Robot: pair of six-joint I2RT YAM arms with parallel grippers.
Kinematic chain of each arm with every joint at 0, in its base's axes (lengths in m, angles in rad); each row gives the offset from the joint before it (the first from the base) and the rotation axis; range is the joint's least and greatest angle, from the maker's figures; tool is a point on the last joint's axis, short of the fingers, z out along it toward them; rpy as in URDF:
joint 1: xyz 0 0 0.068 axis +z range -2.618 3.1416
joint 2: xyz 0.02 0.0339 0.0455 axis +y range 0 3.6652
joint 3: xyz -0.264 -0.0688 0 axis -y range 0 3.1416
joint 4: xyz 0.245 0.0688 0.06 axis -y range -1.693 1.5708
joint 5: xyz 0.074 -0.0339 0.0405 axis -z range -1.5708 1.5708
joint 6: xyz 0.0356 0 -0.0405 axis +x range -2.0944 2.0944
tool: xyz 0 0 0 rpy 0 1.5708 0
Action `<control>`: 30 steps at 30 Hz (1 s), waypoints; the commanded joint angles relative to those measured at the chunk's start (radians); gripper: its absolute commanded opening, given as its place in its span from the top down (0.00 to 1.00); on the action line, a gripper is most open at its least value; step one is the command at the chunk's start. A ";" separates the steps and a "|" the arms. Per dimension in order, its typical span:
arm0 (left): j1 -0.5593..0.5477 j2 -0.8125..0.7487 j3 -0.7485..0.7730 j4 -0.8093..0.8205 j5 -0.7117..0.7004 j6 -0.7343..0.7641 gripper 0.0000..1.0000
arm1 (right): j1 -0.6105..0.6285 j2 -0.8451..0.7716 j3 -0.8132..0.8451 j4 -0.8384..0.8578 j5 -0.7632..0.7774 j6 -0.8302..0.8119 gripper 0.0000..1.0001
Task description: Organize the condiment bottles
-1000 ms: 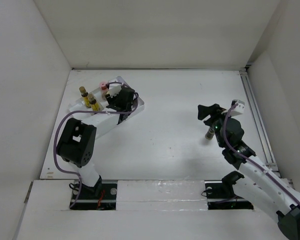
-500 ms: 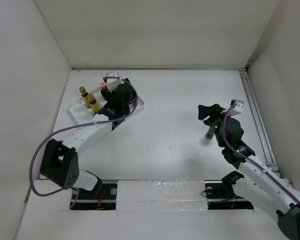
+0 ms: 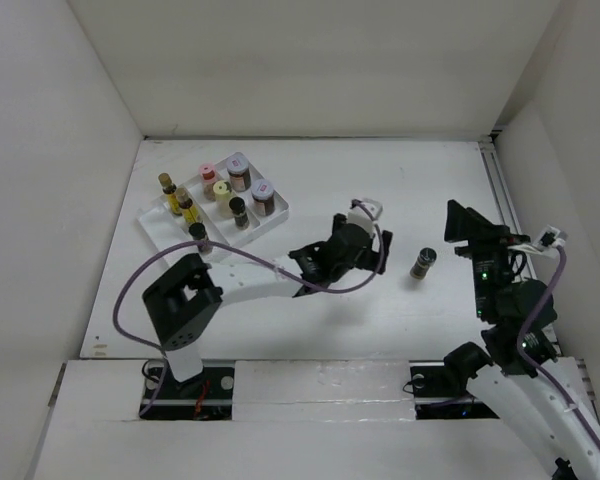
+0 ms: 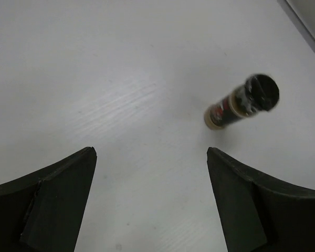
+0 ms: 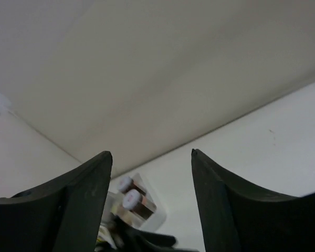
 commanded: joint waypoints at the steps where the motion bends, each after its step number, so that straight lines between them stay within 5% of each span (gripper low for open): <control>1: -0.044 0.070 0.131 0.056 0.153 0.083 0.18 | -0.008 -0.027 0.036 -0.022 0.052 -0.010 0.30; 15: -0.114 0.548 0.723 -0.216 0.189 0.180 0.13 | -0.008 -0.022 0.045 -0.060 0.072 -0.001 0.27; 19: -0.114 0.610 0.762 -0.234 0.169 0.180 0.20 | -0.008 -0.031 0.045 -0.060 0.072 -0.001 0.27; 25: -0.114 0.621 0.762 -0.159 0.150 0.180 0.52 | -0.008 -0.042 0.045 -0.071 0.071 -0.001 0.28; 30: -0.114 0.463 0.595 -0.041 0.074 0.170 0.66 | -0.008 -0.042 0.036 -0.071 0.071 -0.001 0.28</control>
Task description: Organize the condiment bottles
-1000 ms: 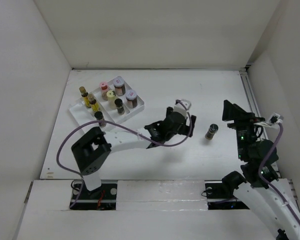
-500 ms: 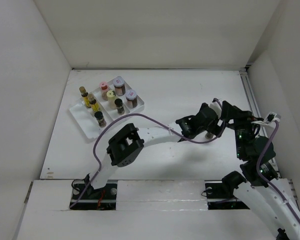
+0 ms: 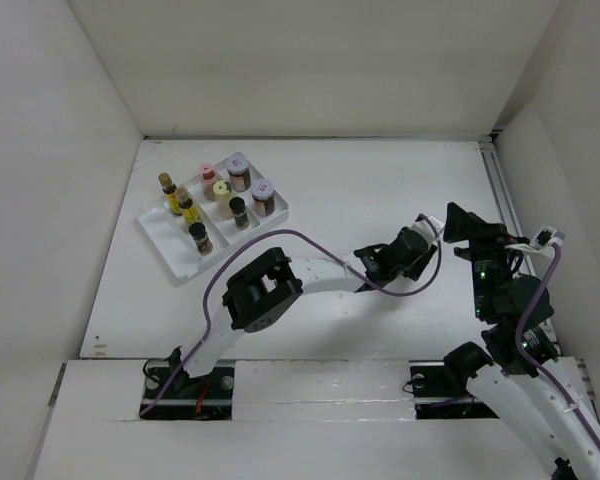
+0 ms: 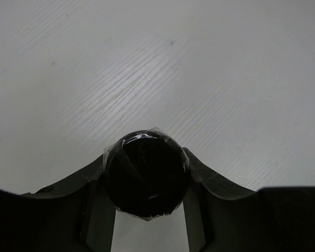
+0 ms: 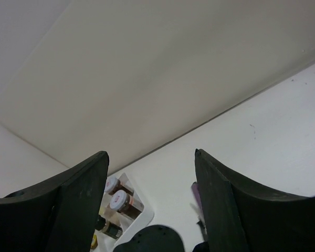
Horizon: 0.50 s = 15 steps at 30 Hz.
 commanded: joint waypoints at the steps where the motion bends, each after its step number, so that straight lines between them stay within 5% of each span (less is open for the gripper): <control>1: 0.000 -0.209 -0.160 0.128 -0.115 0.001 0.66 | -0.003 -0.008 0.010 0.009 -0.005 0.000 0.28; 9: 0.167 -0.692 -0.494 0.125 -0.313 -0.072 0.67 | -0.003 0.079 -0.010 0.058 -0.098 0.029 0.29; 15: 0.550 -1.001 -0.603 0.001 -0.512 -0.241 0.66 | -0.003 0.217 -0.032 0.132 -0.198 0.040 0.29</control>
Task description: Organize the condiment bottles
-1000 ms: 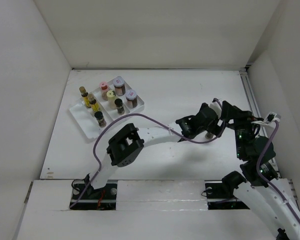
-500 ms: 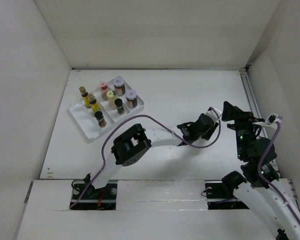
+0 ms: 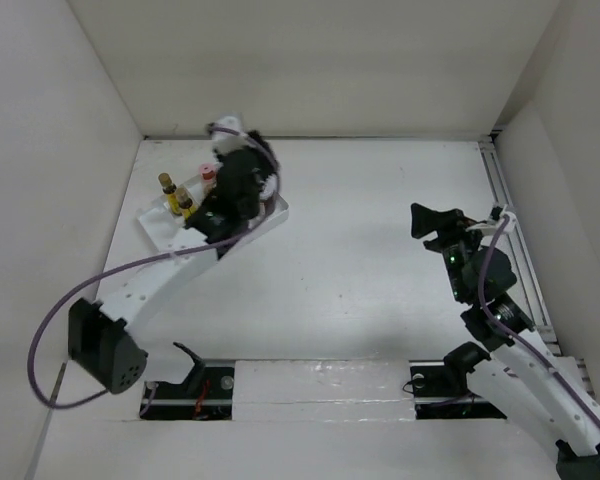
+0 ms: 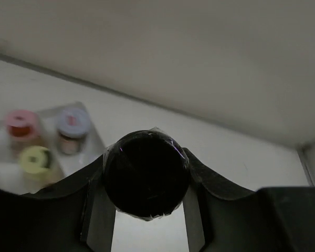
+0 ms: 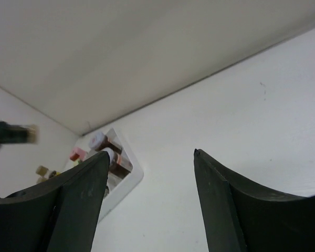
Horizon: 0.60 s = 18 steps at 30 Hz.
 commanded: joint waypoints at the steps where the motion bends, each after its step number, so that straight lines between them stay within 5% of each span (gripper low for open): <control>1: 0.185 -0.135 -0.067 -0.057 -0.171 -0.124 0.66 | -0.003 0.045 0.000 0.081 -0.095 0.013 0.29; 9: 0.876 -0.209 -0.064 -0.243 0.084 -0.192 0.62 | 0.007 0.057 0.001 0.081 -0.140 0.013 0.29; 13: 1.012 -0.170 -0.089 -0.255 0.167 -0.151 0.62 | 0.007 0.068 0.001 0.090 -0.149 0.013 0.29; 18: 1.013 -0.070 -0.115 -0.224 0.212 -0.153 0.62 | 0.007 0.079 0.001 0.090 -0.158 0.013 0.29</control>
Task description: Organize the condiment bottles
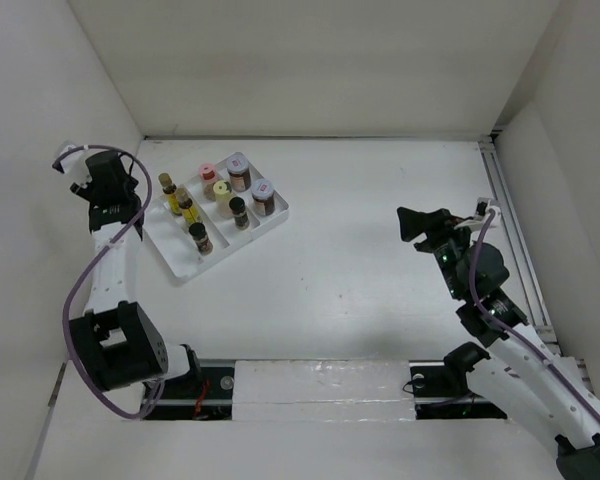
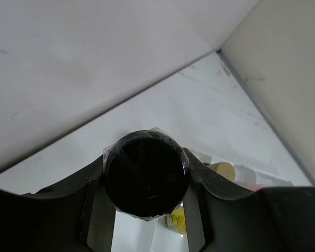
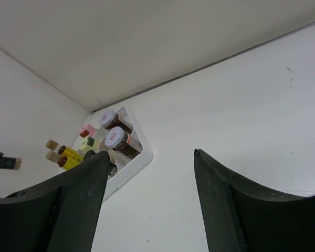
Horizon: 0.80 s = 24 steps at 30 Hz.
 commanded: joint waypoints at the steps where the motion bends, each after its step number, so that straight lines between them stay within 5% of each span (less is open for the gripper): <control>1: -0.007 0.047 -0.035 0.045 0.080 0.003 0.62 | 0.006 0.003 0.011 0.063 -0.020 0.009 0.29; 24: -0.050 0.426 -0.018 0.207 0.033 0.068 0.61 | 0.006 0.053 0.020 0.091 -0.031 -0.009 0.29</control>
